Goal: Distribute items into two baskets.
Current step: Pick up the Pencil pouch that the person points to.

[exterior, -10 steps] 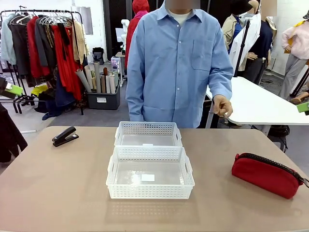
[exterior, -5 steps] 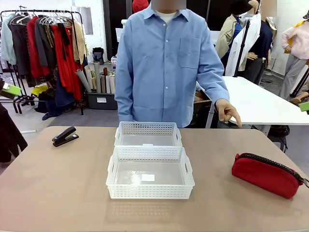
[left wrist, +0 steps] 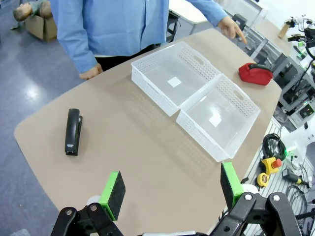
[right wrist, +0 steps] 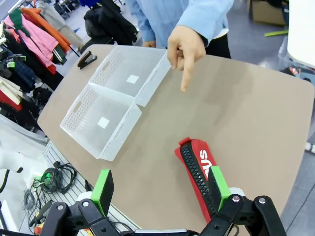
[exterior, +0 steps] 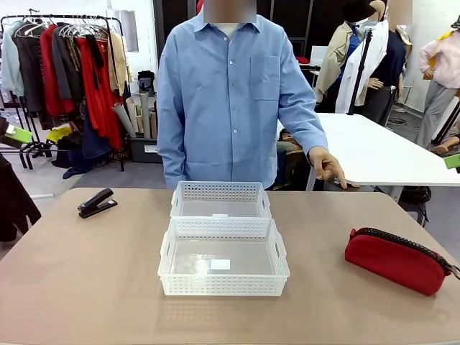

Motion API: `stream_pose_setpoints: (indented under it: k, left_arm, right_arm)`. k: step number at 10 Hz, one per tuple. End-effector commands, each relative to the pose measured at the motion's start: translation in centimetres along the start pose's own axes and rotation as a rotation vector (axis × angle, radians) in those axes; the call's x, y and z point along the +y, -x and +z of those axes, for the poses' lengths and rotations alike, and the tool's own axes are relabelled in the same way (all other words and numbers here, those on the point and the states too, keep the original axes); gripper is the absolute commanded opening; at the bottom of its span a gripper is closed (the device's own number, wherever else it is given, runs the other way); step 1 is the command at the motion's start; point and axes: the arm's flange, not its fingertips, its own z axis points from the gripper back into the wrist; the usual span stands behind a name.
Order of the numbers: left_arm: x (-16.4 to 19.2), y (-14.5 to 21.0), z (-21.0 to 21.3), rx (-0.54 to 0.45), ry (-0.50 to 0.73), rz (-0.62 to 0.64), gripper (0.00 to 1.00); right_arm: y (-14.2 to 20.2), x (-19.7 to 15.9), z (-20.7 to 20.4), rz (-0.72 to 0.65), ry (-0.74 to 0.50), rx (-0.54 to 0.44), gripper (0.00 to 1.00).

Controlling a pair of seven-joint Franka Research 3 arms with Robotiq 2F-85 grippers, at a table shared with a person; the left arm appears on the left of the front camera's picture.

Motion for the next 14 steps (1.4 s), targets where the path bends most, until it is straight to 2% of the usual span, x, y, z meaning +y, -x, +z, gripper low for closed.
stream_pose_setpoints:
  k: [1,5,10,14]
  left_arm:
    - [-0.1,-0.1,0.0,-0.020,0.013,0.007,1.00]
    - [-0.1,-0.1,0.0,-0.020,0.013,0.007,1.00]
    - [-0.1,-0.1,0.0,-0.020,0.013,0.007,1.00]
    - [-0.1,-0.1,0.0,-0.020,0.013,0.007,1.00]
  right_arm:
    - [-0.2,-0.1,0.1,0.012,-0.018,-0.021,1.00]
    - [0.0,0.0,0.1,-0.002,0.002,0.001,1.00]
    - [-2.0,3.5,-5.8,0.303,0.145,0.330,1.00]
    - [-0.9,5.8,-10.7,0.579,0.244,0.586,1.00]
